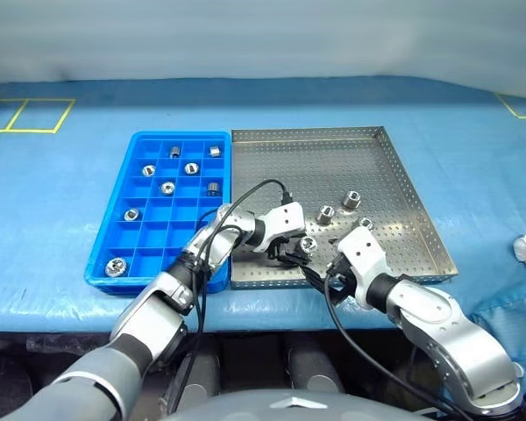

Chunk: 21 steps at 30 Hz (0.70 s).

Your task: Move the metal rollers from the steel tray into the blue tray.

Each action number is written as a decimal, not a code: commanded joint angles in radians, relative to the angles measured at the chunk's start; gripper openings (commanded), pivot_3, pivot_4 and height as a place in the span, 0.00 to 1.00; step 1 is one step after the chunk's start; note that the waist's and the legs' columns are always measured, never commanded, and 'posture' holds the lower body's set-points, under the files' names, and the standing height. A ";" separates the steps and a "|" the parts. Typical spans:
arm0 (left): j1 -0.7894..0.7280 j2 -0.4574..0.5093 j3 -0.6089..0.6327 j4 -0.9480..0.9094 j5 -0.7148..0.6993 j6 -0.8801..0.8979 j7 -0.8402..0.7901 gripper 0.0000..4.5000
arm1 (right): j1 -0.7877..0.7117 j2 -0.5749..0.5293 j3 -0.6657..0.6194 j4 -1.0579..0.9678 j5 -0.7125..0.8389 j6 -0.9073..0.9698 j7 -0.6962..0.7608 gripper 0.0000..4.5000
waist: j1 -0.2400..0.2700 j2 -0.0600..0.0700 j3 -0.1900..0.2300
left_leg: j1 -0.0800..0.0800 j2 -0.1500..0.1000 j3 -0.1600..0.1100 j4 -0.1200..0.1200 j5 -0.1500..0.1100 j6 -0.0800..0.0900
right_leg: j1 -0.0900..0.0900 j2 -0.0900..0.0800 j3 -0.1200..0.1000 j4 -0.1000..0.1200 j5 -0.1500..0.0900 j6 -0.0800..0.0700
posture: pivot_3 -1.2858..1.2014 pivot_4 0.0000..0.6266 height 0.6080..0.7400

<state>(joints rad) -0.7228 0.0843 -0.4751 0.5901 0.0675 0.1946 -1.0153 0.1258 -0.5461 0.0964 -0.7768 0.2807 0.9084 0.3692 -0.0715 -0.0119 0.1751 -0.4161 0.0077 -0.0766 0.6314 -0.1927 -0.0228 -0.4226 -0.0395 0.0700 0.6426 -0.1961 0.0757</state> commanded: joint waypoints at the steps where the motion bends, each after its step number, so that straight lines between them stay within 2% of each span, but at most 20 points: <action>1: -0.016 -0.016 0.016 0.014 -0.002 -0.020 0.012 0.58 | -0.006 0.001 -0.010 -0.030 0.000 0.003 -0.008 1.00 | -0.001 0.000 0.000 | 0.000 0.000 0.000 0.000 0.000 0.000 | 0.000 0.000 0.000 0.000 0.000 0.000 | 0.48 0.24 1.00; 4: -0.014 -0.011 0.016 0.007 0.003 -0.027 0.018 0.38 | -0.004 0.001 -0.014 -0.030 0.000 0.004 -0.010 1.00 | -0.002 0.000 0.000 | 0.000 0.000 0.000 0.000 0.000 0.000 | 0.000 0.000 0.000 0.000 0.000 0.000 | 0.48 0.24 1.00; 12: -0.002 0.005 0.048 -0.071 -0.009 -0.010 0.061 0.38 | -0.023 0.009 -0.001 0.001 -0.006 0.002 -0.011 1.00 | -0.005 0.000 0.000 | 0.000 0.000 0.000 0.000 0.000 0.000 | 0.000 0.000 0.000 0.000 0.000 0.000 | 0.48 0.24 1.00; 18: 0.102 0.083 0.124 -0.437 -0.027 0.143 0.145 0.38 | -0.067 0.003 0.033 0.024 -0.004 -0.008 0.014 1.00 | -0.003 0.000 0.000 | 0.000 0.001 0.000 -0.001 0.000 0.000 | 0.000 0.000 0.000 0.000 0.000 0.000 | 0.51 0.24 1.00; 21: 0.213 0.130 0.213 -0.727 -0.025 0.329 0.247 0.38 | -0.099 0.010 0.050 0.048 -0.004 -0.018 0.024 1.00 | 0.000 0.000 0.000 | 0.001 0.001 0.000 -0.003 0.000 0.000 | 0.000 0.001 0.000 0.000 0.000 -0.001 | 0.53 0.24 1.00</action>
<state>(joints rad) -0.5262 0.2053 -0.3219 0.0070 0.0583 0.4435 -0.8162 0.0448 -0.5403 0.1470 -0.7181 0.2777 0.9164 0.3869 -0.0718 -0.0116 0.1749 -0.4146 0.0095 -0.0771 0.6286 -0.1927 -0.0228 -0.4227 -0.0384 0.0698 0.6432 -0.1965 0.0749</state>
